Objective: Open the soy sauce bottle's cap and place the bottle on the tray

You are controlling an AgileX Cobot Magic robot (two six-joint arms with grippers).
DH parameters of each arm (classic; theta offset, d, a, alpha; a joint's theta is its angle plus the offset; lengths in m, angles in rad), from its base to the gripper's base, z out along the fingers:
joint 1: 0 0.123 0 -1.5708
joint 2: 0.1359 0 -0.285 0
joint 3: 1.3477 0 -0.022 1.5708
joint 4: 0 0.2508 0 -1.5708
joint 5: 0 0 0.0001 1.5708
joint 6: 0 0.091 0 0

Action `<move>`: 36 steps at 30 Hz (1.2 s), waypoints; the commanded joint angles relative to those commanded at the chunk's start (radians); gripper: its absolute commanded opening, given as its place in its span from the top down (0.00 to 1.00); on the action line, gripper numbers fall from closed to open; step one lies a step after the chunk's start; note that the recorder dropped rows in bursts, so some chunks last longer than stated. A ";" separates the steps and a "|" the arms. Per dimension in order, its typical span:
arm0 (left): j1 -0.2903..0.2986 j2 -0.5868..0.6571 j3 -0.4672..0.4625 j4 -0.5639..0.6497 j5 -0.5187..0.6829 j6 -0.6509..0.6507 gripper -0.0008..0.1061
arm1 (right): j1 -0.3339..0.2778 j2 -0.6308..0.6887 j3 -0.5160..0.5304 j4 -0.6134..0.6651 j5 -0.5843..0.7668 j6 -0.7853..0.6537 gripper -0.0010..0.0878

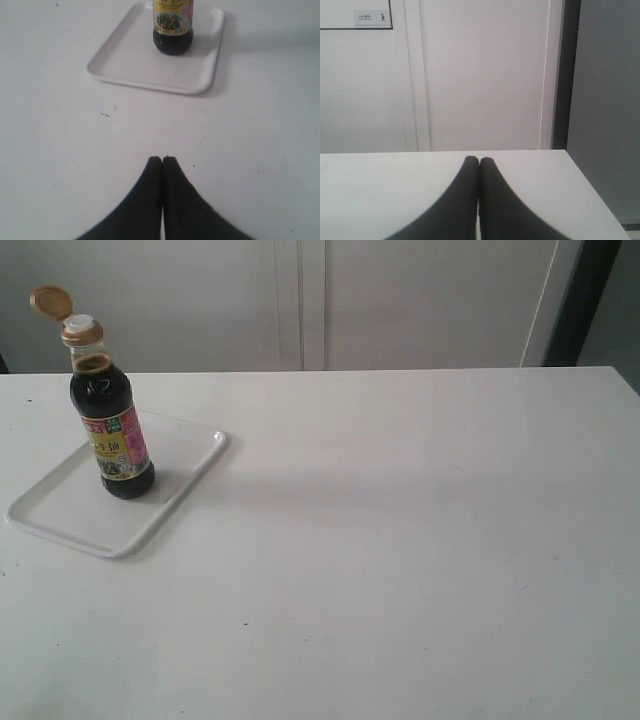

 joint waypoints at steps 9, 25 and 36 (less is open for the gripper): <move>0.000 0.000 0.000 0.000 -0.007 0.000 0.99 | 0.000 0.000 0.000 0.000 0.000 0.000 0.99; 0.000 0.000 0.000 0.000 -0.007 0.000 0.99 | 0.000 0.000 0.000 0.000 0.000 -0.002 0.99; 0.000 0.000 0.000 0.000 -0.007 0.004 0.99 | 0.000 -0.012 0.004 0.075 0.036 -0.106 0.99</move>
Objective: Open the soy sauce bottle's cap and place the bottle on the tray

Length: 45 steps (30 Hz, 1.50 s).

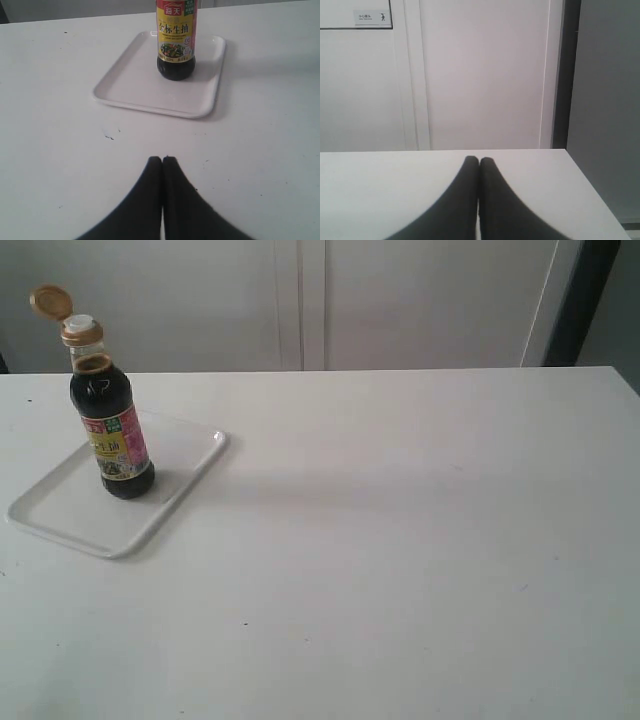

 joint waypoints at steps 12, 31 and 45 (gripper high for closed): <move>0.000 0.000 0.000 0.000 0.000 0.000 0.99 | 0.000 -0.122 0.092 0.113 0.104 -0.100 0.99; 0.000 0.000 0.000 0.000 0.000 0.000 0.99 | 0.000 -0.155 0.196 0.170 0.133 -0.189 0.99; 0.000 0.000 0.000 0.000 0.000 0.000 0.99 | 0.000 -0.155 0.196 0.166 0.231 -0.189 0.99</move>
